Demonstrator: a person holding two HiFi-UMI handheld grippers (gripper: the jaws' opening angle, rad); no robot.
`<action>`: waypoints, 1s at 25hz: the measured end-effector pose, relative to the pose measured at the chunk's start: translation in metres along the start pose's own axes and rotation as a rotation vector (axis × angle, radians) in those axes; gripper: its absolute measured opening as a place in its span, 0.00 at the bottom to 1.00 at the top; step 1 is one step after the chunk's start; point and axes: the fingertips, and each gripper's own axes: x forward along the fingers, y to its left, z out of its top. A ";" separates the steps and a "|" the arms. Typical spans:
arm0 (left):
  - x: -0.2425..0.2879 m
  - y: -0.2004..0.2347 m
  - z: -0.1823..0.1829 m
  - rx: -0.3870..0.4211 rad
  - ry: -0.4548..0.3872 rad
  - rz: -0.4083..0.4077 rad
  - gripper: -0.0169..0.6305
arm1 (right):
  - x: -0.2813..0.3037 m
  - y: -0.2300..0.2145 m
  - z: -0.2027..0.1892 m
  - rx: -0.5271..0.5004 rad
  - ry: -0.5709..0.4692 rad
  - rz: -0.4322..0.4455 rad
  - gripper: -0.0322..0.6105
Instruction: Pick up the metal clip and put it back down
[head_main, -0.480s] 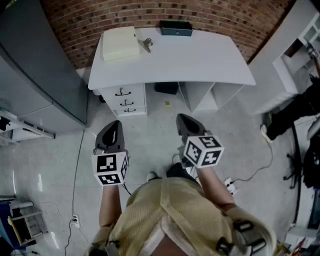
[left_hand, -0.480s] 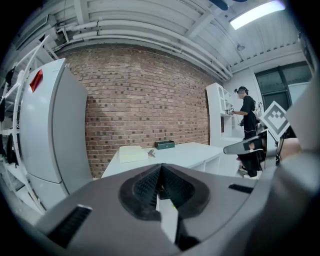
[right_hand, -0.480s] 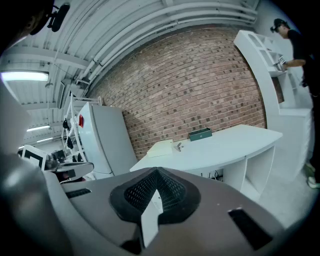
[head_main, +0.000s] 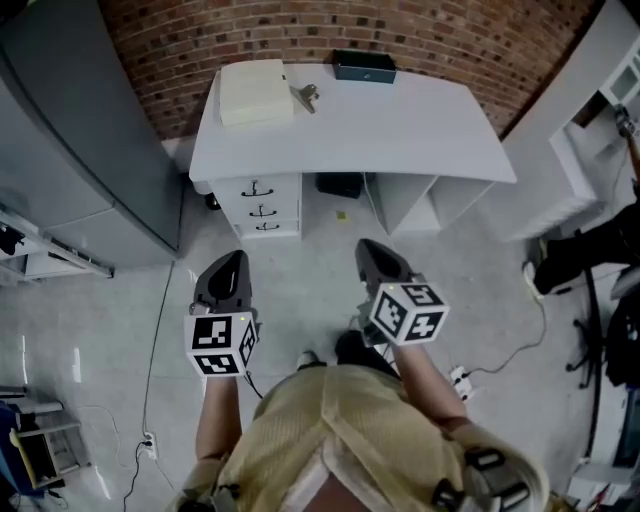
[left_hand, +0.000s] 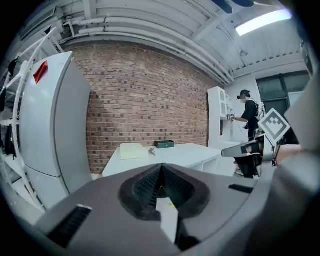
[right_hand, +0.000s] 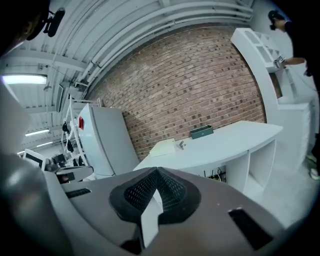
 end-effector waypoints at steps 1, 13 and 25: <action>0.000 0.002 -0.003 -0.003 0.003 -0.002 0.03 | 0.000 0.001 -0.003 0.004 0.001 -0.005 0.05; 0.034 0.017 -0.001 -0.067 0.019 -0.008 0.03 | 0.033 -0.023 0.002 0.033 0.019 -0.012 0.05; 0.122 0.038 0.019 -0.094 0.051 0.057 0.03 | 0.121 -0.050 0.043 0.008 0.051 0.108 0.05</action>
